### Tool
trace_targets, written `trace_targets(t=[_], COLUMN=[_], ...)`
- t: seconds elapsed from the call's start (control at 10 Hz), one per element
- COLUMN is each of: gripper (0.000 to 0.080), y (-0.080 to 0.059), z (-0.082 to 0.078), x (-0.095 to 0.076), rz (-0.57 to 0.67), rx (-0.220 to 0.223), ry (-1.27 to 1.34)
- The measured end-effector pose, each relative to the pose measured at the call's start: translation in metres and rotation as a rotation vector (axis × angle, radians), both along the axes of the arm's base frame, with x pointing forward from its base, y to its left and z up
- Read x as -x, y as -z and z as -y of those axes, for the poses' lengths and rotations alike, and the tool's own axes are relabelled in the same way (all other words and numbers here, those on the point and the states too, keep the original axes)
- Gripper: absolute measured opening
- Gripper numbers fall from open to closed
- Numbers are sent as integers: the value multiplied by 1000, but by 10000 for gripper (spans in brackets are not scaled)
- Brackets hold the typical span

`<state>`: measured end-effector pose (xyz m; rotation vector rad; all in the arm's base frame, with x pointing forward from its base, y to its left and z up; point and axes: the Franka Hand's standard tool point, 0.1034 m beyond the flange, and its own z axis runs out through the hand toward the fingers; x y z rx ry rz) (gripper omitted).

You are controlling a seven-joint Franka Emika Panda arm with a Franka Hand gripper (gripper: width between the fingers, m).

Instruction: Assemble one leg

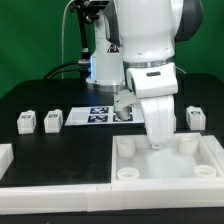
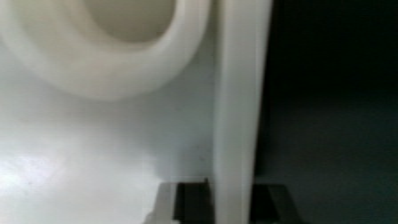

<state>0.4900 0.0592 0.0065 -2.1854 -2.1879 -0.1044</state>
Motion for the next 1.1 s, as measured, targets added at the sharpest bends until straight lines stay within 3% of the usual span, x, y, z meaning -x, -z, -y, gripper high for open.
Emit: trace_targets(t=[0.2, 0.5, 0.6, 0.7, 0.8, 1.1], gripper=[57, 438, 438, 594, 633, 649], y=[0, 0, 0, 0, 0, 0], z=[1, 2, 2, 2, 2, 2], x=[0, 0, 0, 0, 0, 0], rz=[-1, -2, -2, -2, -2, -2], rx=[0, 1, 1, 1, 1, 1], ry=[8, 10, 10, 10, 10, 10])
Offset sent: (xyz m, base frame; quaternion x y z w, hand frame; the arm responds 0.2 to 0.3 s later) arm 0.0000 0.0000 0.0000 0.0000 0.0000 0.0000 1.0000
